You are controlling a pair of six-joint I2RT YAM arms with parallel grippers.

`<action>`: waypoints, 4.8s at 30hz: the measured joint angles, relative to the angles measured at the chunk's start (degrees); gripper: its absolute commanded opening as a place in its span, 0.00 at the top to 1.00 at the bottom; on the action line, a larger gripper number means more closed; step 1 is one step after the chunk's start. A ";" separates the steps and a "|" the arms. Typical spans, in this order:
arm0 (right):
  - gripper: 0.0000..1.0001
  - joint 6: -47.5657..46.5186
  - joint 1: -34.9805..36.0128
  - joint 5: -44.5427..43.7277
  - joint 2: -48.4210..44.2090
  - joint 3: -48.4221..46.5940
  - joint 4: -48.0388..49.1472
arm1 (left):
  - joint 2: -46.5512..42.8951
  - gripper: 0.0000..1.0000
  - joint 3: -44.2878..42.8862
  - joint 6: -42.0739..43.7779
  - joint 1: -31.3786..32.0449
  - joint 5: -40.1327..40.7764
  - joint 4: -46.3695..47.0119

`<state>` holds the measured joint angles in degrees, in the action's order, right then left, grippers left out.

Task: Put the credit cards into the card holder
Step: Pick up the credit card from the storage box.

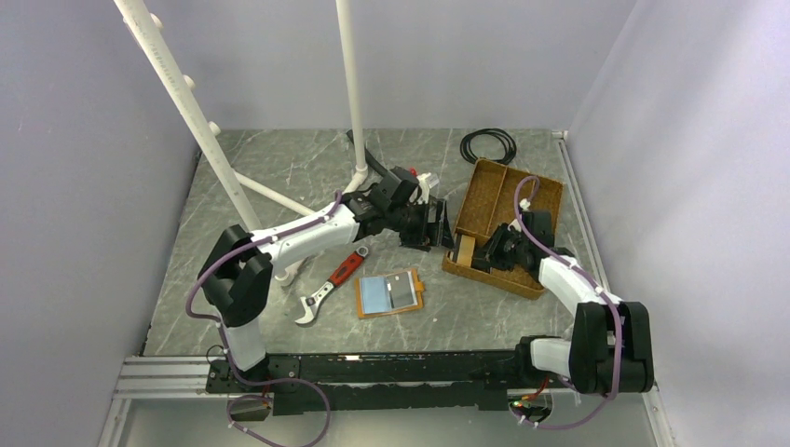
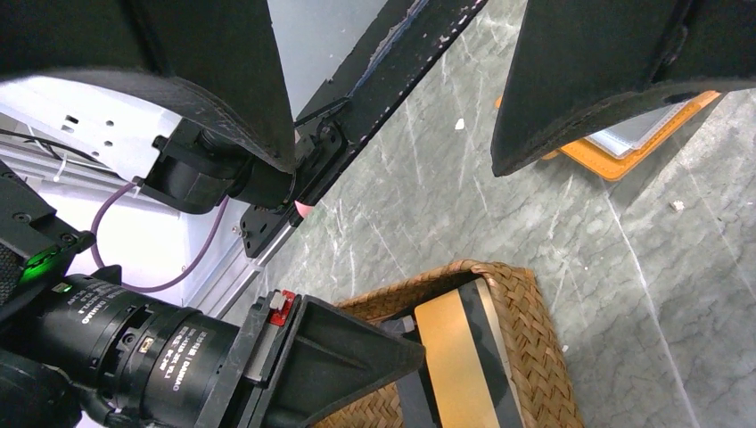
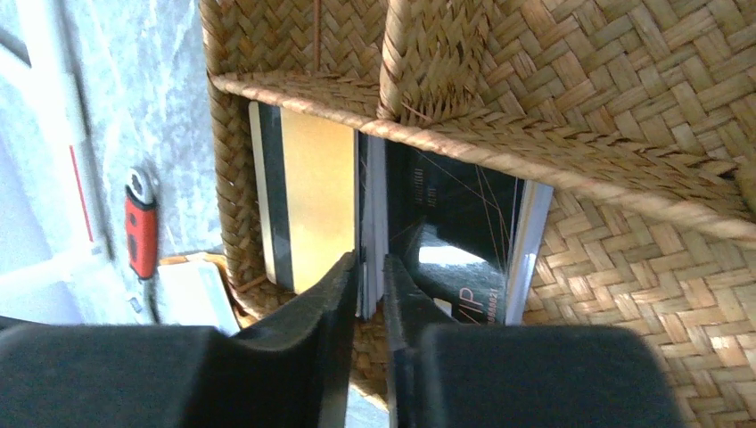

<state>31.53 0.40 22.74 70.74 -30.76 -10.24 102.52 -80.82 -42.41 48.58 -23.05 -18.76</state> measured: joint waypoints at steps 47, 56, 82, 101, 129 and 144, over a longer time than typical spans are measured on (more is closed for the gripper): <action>0.78 0.63 0.92 5.03 1.64 -1.49 1.77 | -2.40 0.15 2.51 -0.33 0.00 -0.09 0.81; 0.69 1.09 0.92 5.25 1.92 -1.88 2.05 | -2.38 0.15 2.84 -0.50 0.02 -0.20 1.11; 0.73 2.56 2.29 4.42 3.91 -3.85 2.32 | -2.38 0.15 4.66 -0.76 0.15 -0.20 1.75; 0.68 2.56 4.59 4.11 1.14 -5.81 -0.46 | -2.40 0.15 4.70 -0.76 0.15 -0.13 1.77; 0.66 2.08 7.19 0.11 -1.70 -6.80 -6.93 | -2.62 0.14 5.51 -0.74 0.15 -0.11 1.68; 0.58 1.66 7.19 -4.44 -1.01 -6.88 -7.91 | -2.62 0.15 5.51 -0.72 0.15 -0.13 1.57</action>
<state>33.19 7.60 18.31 69.73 -37.65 -18.15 99.90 -75.31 -43.13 48.73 -23.18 -17.19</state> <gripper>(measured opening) 0.419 0.854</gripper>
